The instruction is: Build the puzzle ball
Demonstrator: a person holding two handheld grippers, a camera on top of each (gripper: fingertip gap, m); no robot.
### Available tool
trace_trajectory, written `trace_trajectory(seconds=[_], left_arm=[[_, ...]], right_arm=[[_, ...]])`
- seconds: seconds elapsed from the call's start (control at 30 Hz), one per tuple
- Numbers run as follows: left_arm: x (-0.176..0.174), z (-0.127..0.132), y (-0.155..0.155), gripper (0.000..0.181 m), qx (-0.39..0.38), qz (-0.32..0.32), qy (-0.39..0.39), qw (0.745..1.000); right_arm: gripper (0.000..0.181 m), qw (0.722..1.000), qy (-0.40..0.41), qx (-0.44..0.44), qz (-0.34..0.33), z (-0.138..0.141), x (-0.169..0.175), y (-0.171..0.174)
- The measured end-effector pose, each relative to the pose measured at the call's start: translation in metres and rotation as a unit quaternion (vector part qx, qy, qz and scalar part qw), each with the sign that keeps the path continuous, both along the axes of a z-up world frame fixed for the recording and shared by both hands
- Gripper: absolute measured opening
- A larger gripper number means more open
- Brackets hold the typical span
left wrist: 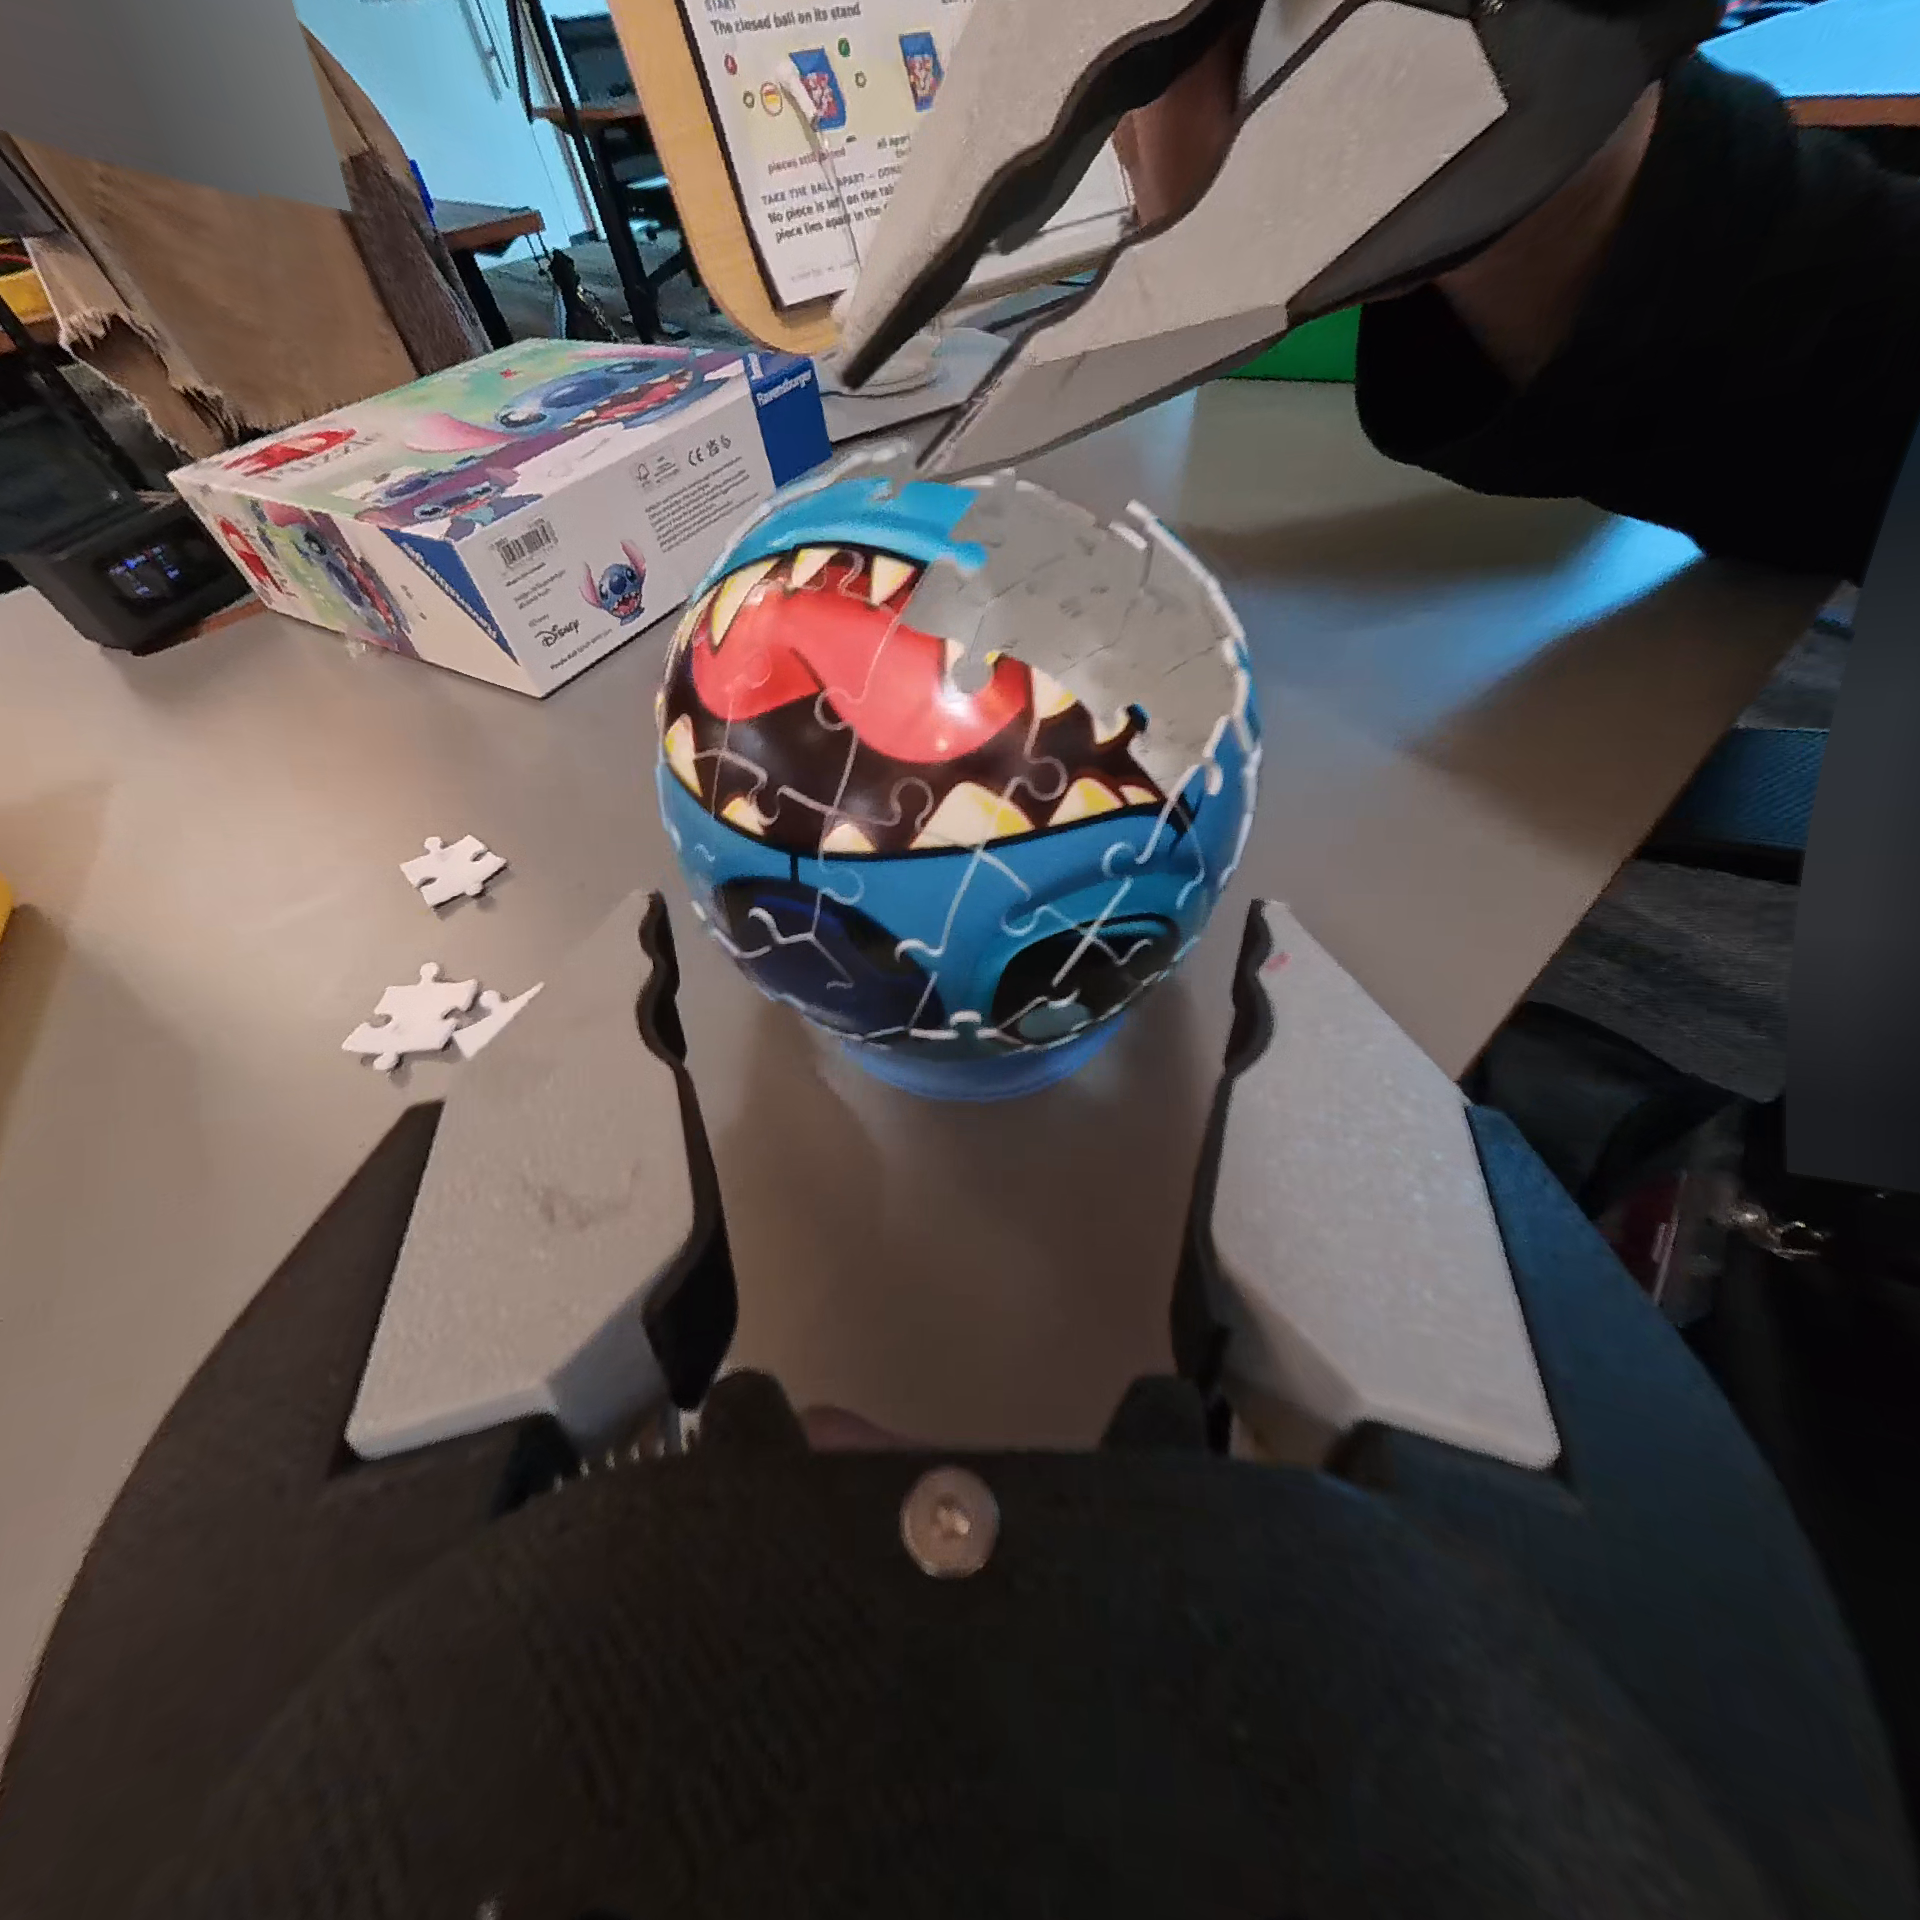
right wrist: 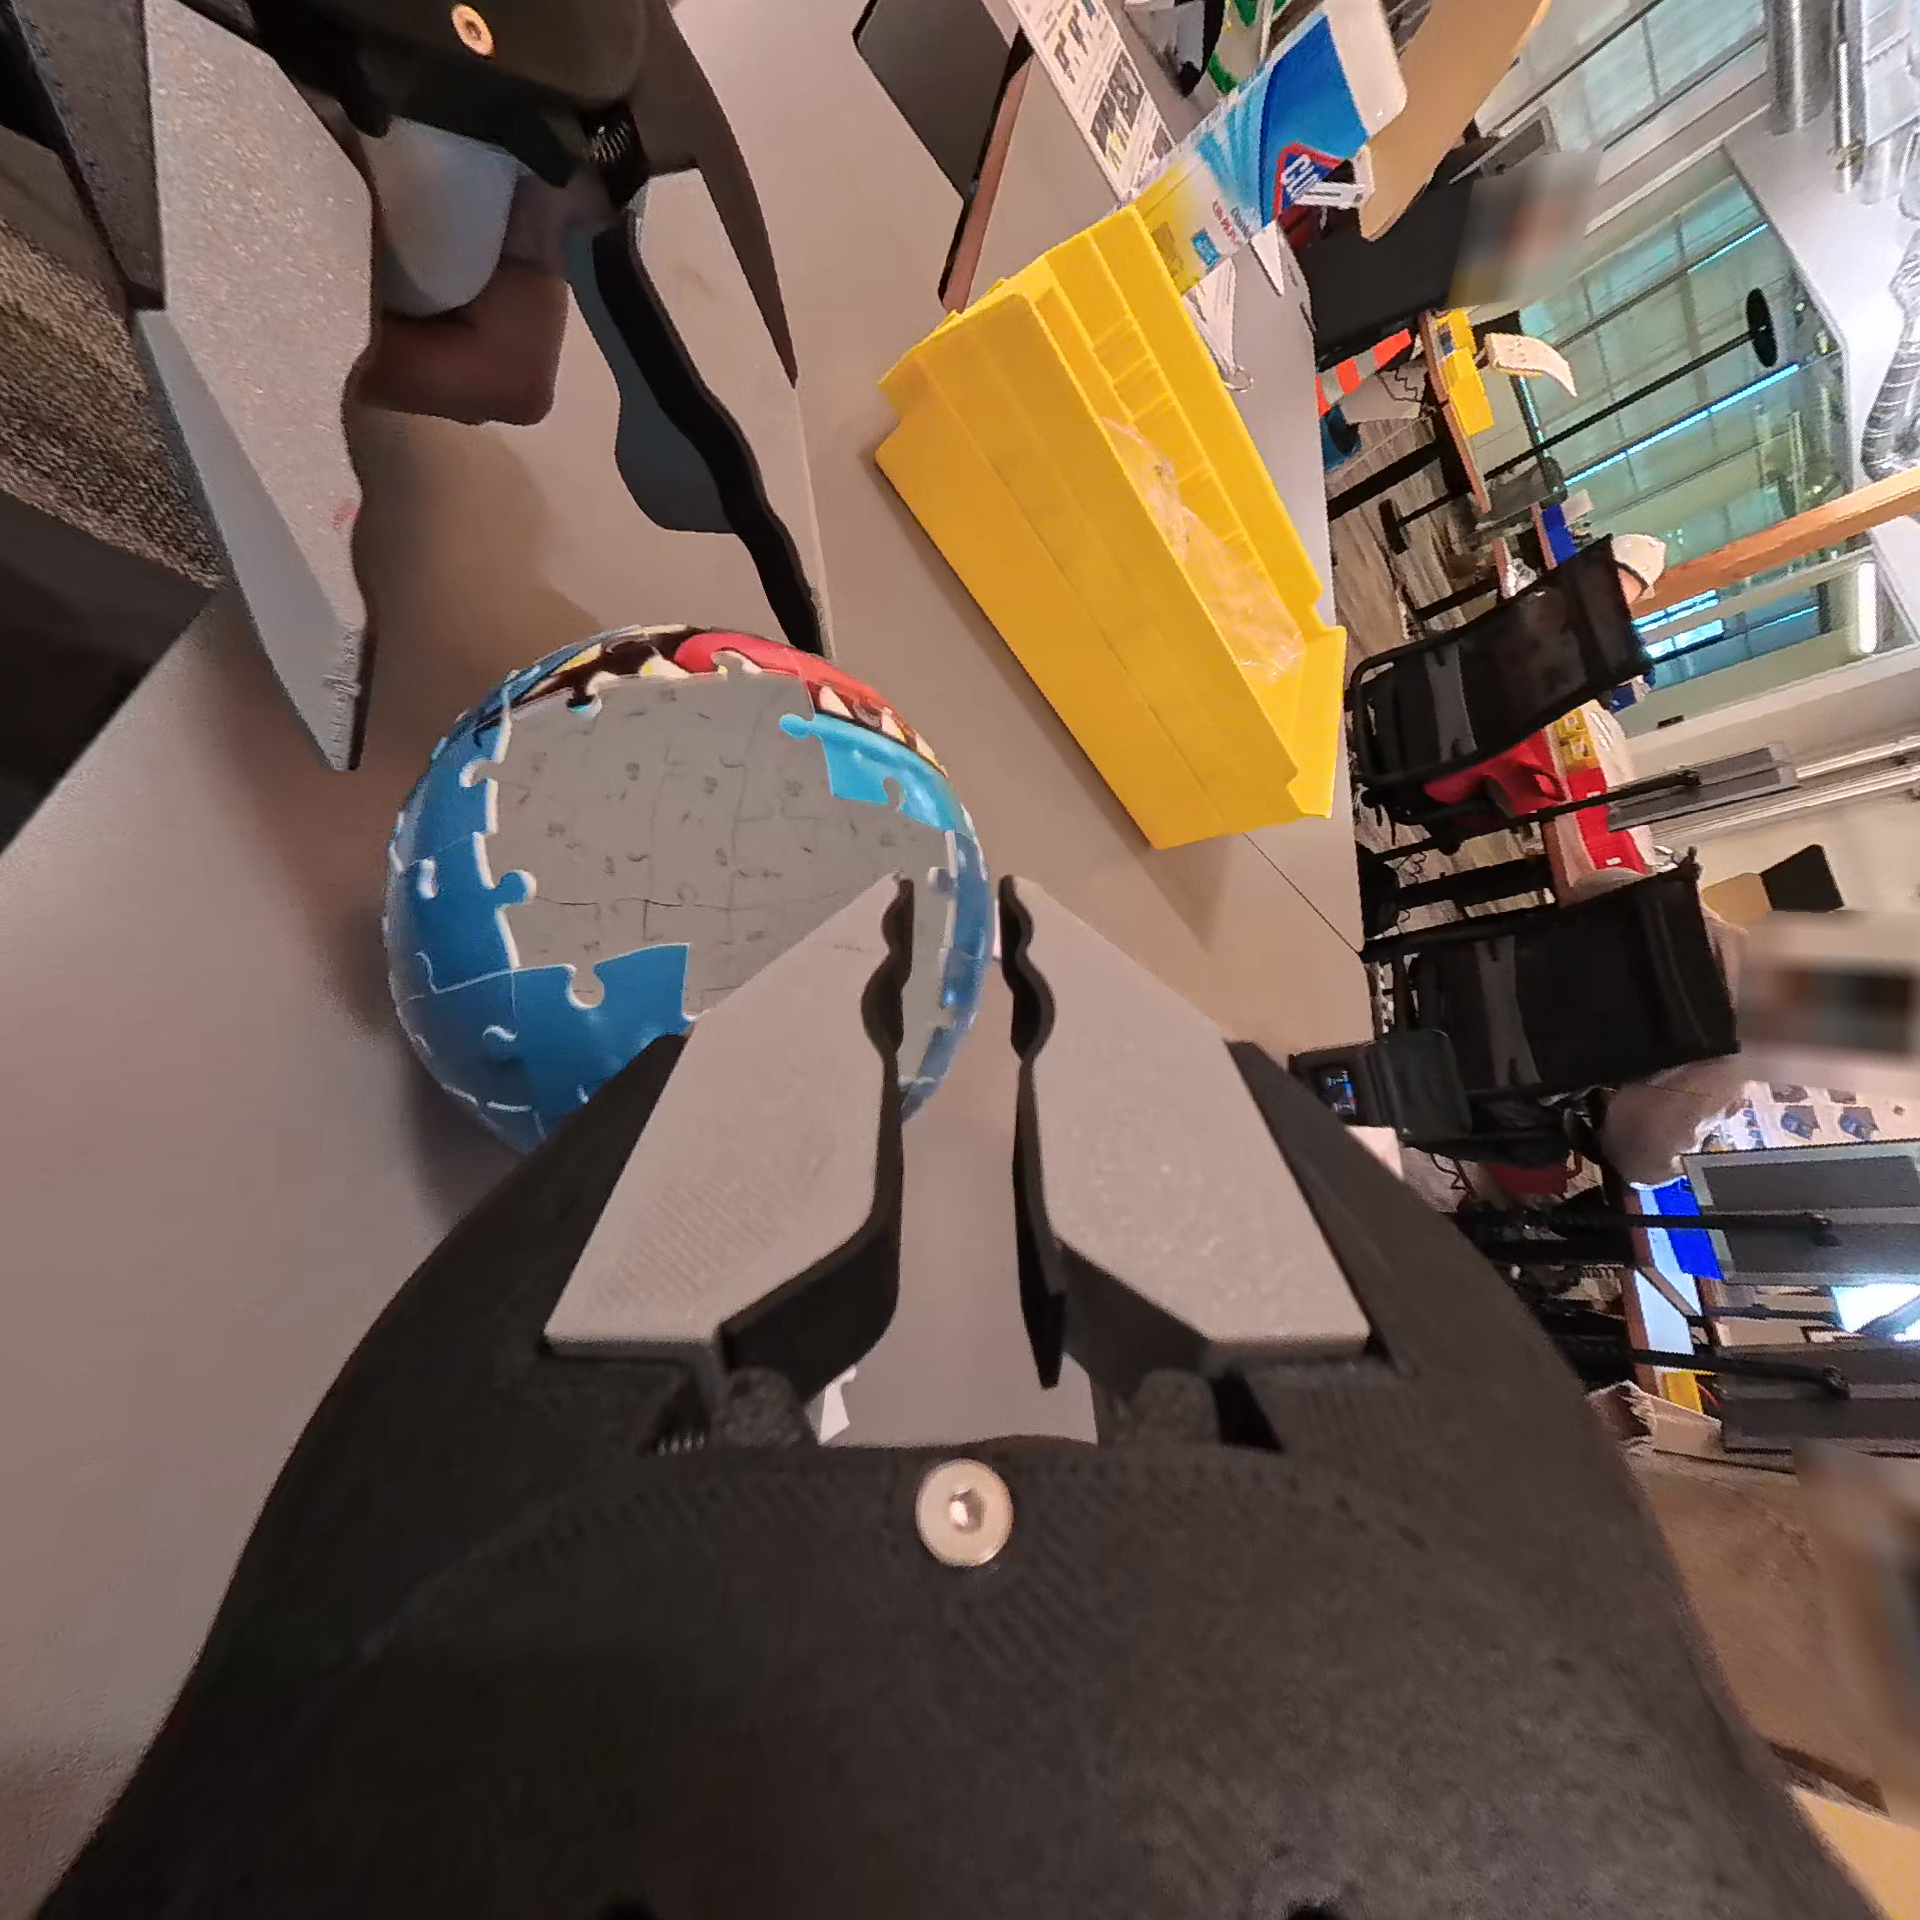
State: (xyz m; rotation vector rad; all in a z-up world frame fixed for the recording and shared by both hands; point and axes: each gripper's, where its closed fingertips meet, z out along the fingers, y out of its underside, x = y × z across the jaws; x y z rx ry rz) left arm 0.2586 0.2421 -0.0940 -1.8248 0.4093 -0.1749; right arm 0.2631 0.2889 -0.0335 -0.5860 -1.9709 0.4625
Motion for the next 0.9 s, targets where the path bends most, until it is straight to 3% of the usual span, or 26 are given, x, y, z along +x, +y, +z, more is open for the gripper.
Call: trace_trajectory(seconds=[0.47,0.9], left_arm=[[0.0,-0.004,0.003,0.105,-0.004,-0.003,-0.01,1.0],[0.0,-0.007,0.004,0.104,-0.006,-0.003,-0.01,1.0]], right_arm=[[0.013,0.999,-0.005,-0.047,0.0,0.012,0.009,0.007],[0.01,1.0,0.01,-0.011,0.007,0.005,0.004,-0.007]])
